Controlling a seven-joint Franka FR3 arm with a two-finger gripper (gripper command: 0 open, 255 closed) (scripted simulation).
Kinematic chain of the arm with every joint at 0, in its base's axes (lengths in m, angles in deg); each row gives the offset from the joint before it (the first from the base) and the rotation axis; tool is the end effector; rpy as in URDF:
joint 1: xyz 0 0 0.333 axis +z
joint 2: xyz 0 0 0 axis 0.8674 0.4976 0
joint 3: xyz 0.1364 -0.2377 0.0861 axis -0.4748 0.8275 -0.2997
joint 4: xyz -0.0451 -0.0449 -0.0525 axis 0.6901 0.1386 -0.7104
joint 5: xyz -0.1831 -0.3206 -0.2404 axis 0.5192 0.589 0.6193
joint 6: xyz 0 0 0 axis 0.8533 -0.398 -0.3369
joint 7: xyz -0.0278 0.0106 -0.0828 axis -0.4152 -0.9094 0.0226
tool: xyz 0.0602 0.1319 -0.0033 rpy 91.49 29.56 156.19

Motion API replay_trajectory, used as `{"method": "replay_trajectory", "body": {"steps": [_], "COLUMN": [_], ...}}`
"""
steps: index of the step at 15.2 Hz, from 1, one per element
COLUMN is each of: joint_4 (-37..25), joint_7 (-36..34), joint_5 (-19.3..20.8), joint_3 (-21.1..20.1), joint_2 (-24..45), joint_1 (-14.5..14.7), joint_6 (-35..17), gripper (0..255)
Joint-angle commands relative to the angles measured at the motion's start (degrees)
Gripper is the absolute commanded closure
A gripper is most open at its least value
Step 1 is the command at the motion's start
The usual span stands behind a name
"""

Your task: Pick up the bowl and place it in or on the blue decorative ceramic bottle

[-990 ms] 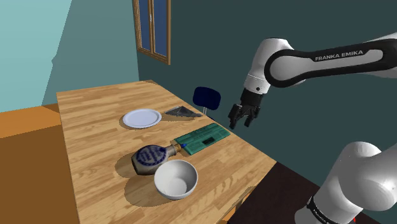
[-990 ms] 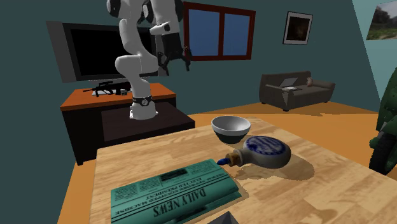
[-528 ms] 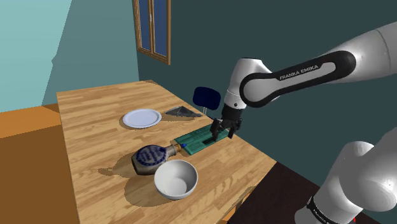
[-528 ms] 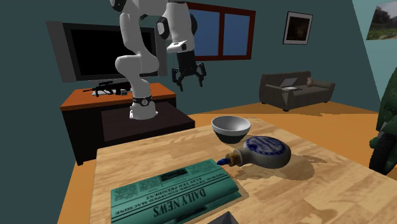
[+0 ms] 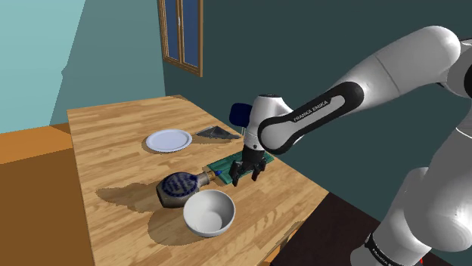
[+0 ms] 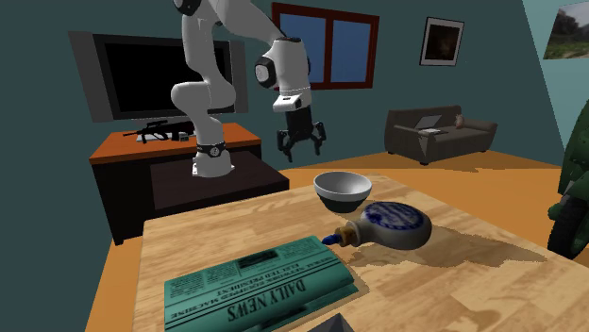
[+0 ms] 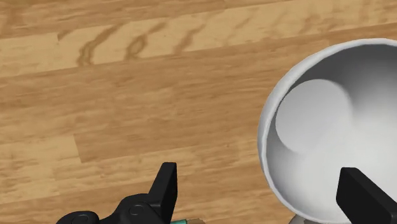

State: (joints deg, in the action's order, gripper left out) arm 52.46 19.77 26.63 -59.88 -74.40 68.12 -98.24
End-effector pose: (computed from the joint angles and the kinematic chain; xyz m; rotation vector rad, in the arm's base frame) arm 0.4911 0.1806 0.2200 -2.9779 0.2842 -0.0076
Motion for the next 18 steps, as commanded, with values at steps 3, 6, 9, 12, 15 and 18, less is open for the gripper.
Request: {"method": "replay_trajectory", "body": {"steps": [3, 6, 9, 12, 15, 18], "joint_4": [-4.9, -6.2, -6.2, -6.4, -6.4, -6.4], "joint_7": [-2.7, -3.5, -3.7, -4.0, -4.0, -4.0], "joint_5": [2.4, 3.2, 3.5, 3.9, 3.9, 3.9], "joint_3": [-0.7, -0.6, -0.6, -0.5, -0.5, -0.5], "joint_2": [10.0, 13.1, 15.2, 17.8, 17.8, 17.8], "joint_1": [1.0, 1.5, 1.8, 2.2, 2.2, 2.2], "joint_6": [-4.8, -6.5, -8.7, -11.1, -11.1, -11.1], "gripper": [0, 0, 0, 0, 0, 0]}}
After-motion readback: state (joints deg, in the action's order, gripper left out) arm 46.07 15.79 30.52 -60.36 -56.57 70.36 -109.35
